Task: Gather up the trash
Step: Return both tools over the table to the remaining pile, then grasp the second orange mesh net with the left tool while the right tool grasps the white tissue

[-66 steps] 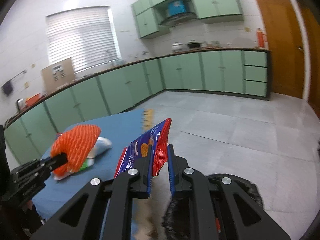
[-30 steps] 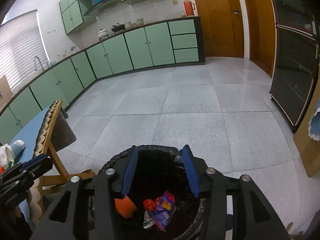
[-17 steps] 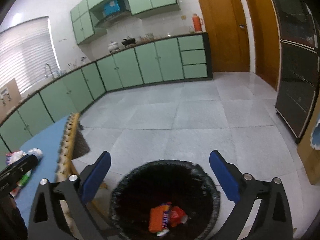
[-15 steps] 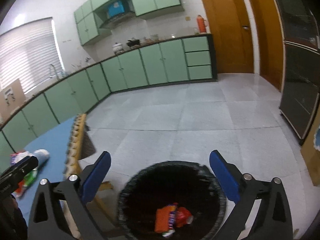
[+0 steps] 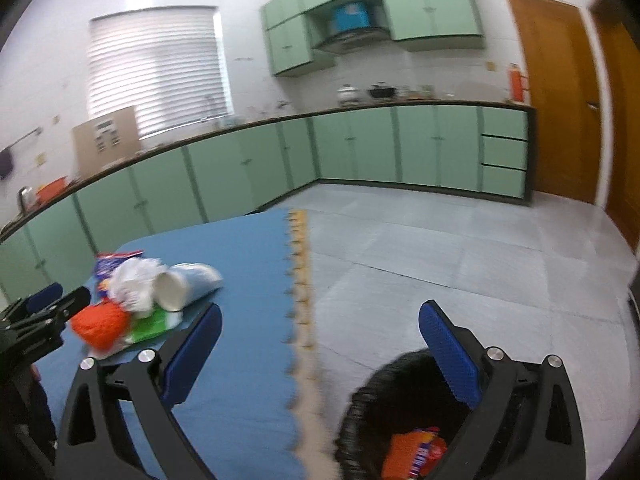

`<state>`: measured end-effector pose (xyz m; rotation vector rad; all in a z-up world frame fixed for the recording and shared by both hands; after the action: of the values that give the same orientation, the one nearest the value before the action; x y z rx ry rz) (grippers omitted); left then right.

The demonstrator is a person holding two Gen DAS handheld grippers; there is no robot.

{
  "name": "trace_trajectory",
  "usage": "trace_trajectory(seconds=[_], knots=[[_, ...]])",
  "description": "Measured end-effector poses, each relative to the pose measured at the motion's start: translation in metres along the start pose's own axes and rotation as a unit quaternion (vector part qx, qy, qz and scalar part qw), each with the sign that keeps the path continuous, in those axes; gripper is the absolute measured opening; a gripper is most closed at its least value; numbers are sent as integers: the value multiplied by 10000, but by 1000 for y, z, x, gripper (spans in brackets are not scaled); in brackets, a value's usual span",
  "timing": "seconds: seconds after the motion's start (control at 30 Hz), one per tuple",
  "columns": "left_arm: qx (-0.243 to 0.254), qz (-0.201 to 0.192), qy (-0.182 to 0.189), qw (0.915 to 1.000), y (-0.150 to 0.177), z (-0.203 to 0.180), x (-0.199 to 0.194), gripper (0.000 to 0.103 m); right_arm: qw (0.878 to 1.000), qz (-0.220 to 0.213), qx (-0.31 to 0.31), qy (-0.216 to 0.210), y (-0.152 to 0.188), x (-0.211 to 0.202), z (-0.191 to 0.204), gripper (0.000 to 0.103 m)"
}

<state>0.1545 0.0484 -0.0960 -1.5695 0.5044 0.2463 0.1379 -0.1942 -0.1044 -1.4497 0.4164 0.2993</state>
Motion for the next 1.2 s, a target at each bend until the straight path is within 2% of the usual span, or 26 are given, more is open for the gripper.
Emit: trace_trajectory(seconds=[0.1, 0.23, 0.53, 0.6, 0.63, 0.7, 0.73, 0.77, 0.8, 0.83, 0.97, 1.2], knots=[[-90, 91, -160, 9998, 8, 19, 1, 84, 9997, -37, -158, -187, -2, 4, 26, 97], [-138, 230, -193, 9995, 15, 30, 9, 84, 9991, -12, -271, -329, -2, 12, 51, 97], [-35, 454, -176, 9988, 24, 26, 32, 84, 9988, 121, -279, -373, 5, 27, 67, 97], [-67, 505, -164, 9986, 25, 26, 38, 78, 9989, 155, -244, -357, 6, 29, 65, 97], [-78, 532, -151, 9984, 26, 26, 39, 71, 9990, 186, -218, -352, 6, 31, 64, 97], [-111, 608, -92, 9980, 28, 26, 43, 55, 9990, 227, -159, -353, 6, 35, 61, 97], [-138, 642, -66, 9978, 29, 28, 44, 42, 9990, 244, -139, -357, 6, 36, 60, 97], [-193, 677, -2, 9975, 30, 29, 46, 34, 9989, 252, -135, -358, 6, 36, 59, 97], [-248, 685, 52, 9973, 31, 31, 46, 30, 9989, 257, -137, -360, 6, 37, 59, 97], [-264, 671, 81, 9974, 31, 31, 46, 20, 9989, 259, -147, -366, 6, 38, 59, 97], [-333, 533, 137, 9979, 29, 33, 37, 13, 9984, 279, -193, -462, 3, 39, 65, 97], [-558, 129, 144, 9983, 18, 44, 3, 10, 9959, 188, -412, -782, -2, 40, 93, 96]])
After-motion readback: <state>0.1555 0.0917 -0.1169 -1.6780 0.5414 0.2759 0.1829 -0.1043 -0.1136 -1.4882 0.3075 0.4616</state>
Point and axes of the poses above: each gripper's, at about its wrist camera, not at the fingertips, and x roughly the way its jaws point, z to its left, y to its underside, the point moved 1 cm from there along x, roughly the way its jaws point, and after that the axes turned 12 degrees about y, right-handed, at the moved point
